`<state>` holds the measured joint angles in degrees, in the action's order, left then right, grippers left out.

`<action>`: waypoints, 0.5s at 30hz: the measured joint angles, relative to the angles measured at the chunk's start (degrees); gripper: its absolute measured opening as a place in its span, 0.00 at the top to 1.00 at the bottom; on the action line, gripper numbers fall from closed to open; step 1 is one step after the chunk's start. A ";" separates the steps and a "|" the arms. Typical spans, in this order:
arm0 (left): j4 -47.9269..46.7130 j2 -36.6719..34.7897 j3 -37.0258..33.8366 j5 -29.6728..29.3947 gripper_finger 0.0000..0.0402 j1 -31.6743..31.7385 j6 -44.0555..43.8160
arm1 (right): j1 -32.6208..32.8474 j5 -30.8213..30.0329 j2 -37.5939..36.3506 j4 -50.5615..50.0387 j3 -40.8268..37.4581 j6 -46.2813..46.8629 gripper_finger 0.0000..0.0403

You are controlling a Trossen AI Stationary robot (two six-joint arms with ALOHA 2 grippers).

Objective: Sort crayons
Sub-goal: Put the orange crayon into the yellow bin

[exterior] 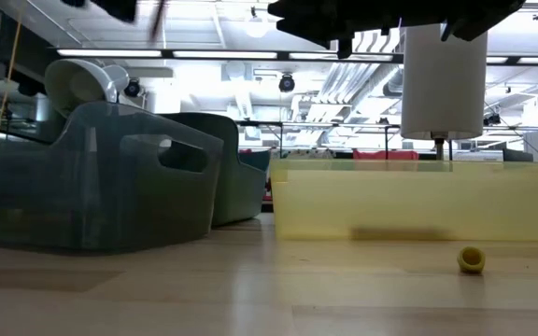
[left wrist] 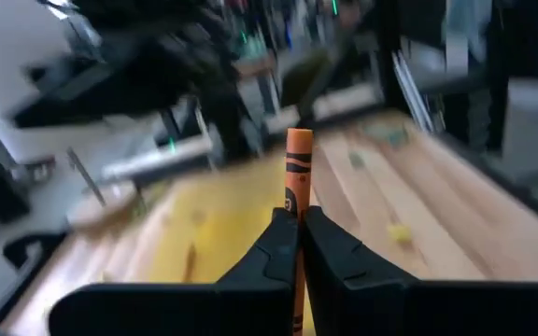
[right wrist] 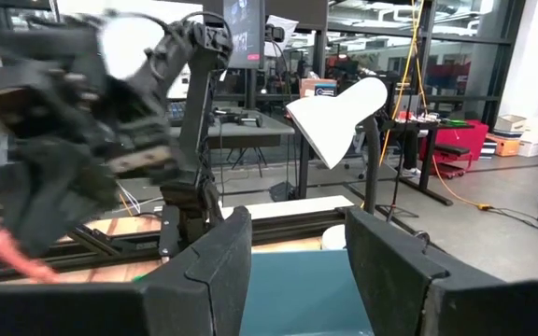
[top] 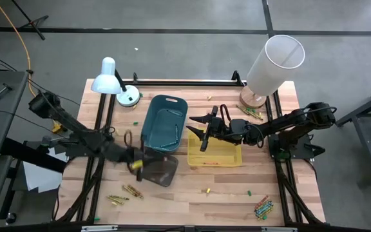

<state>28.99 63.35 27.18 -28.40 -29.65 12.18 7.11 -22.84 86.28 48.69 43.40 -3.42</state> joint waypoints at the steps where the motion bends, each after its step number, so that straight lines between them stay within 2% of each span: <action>1: 5.71 0.00 -2.33 2.45 1.00 2.40 0.69 | 0.00 0.13 0.00 -0.05 0.00 0.00 0.59; 4: 19.72 0.52 -7.88 9.87 1.00 9.50 -0.29 | 0.00 0.22 0.00 -1.15 0.00 0.00 0.59; 6: 24.25 0.50 -10.40 13.76 1.00 13.71 -3.07 | 0.00 0.60 0.00 -1.86 0.00 0.01 0.59; 10: 25.19 0.52 -12.13 18.67 1.00 19.65 -9.58 | -0.02 3.06 0.00 -2.64 0.00 0.06 0.59; 15: 25.28 0.50 -12.26 21.87 1.00 22.52 -12.35 | -0.02 7.67 0.00 -2.61 0.00 0.74 0.59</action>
<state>54.26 63.86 14.92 -6.52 -7.13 -0.17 7.09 -15.18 86.28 46.08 43.40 -2.68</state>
